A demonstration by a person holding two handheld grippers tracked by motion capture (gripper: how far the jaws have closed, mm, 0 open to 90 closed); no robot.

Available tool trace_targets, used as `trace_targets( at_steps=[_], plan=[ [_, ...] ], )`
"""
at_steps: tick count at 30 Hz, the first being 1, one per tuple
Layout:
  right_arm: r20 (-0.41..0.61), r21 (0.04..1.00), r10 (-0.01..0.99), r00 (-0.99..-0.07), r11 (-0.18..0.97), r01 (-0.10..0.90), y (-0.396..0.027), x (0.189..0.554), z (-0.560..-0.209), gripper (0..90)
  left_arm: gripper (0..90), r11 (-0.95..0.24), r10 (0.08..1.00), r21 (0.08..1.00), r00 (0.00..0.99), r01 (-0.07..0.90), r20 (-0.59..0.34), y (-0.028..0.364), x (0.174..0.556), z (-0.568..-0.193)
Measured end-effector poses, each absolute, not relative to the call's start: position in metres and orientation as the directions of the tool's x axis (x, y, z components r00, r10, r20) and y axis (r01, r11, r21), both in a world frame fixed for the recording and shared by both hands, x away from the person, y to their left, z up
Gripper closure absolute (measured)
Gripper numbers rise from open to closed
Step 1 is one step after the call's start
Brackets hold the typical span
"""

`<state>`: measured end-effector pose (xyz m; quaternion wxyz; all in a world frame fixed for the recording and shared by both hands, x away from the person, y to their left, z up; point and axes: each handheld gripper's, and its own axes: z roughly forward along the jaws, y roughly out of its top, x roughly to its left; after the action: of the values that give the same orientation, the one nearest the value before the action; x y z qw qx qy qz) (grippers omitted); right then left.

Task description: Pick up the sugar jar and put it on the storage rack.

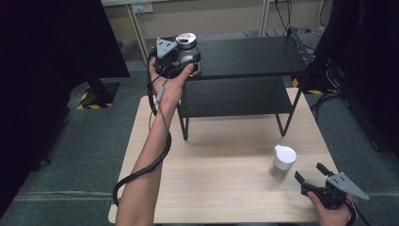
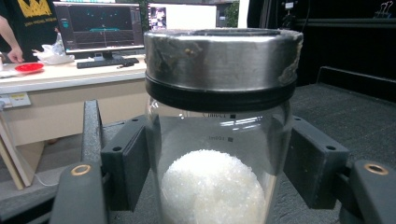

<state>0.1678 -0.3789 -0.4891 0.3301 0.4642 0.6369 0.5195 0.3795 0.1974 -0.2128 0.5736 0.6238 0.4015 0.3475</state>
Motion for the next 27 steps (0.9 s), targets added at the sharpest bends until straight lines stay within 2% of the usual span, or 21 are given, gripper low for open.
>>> trace_targets(
  at_steps=[7, 12, 17, 27],
  plan=[
    [0.056, 0.967, 0.935, -0.352, 0.037, 0.251, -0.378, 0.168, -0.488, 8.8, 29.3, -0.014, 0.899, 0.995, 0.437, 0.099, -0.031, 0.198, 0.380, -0.214],
    [0.060, 0.968, 0.934, -0.351, 0.032, 0.251, -0.379, 0.168, -0.489, 8.8, 16.5, -0.025, 0.911, 0.998, 0.411, 0.063, -0.003, 0.193, 0.375, -0.217],
    [0.059, 0.968, 0.935, -0.351, 0.033, 0.250, -0.378, 0.168, -0.489, 8.8, 10.9, -0.016, 0.920, 0.999, 0.393, 0.041, -0.001, 0.193, 0.365, -0.218],
    [0.060, 0.967, 0.936, -0.347, 0.031, 0.253, -0.378, 0.168, -0.488, 8.8, 10.1, -0.012, 0.913, 1.000, 0.408, -0.026, 0.022, 0.198, 0.336, -0.222]
  ],
)
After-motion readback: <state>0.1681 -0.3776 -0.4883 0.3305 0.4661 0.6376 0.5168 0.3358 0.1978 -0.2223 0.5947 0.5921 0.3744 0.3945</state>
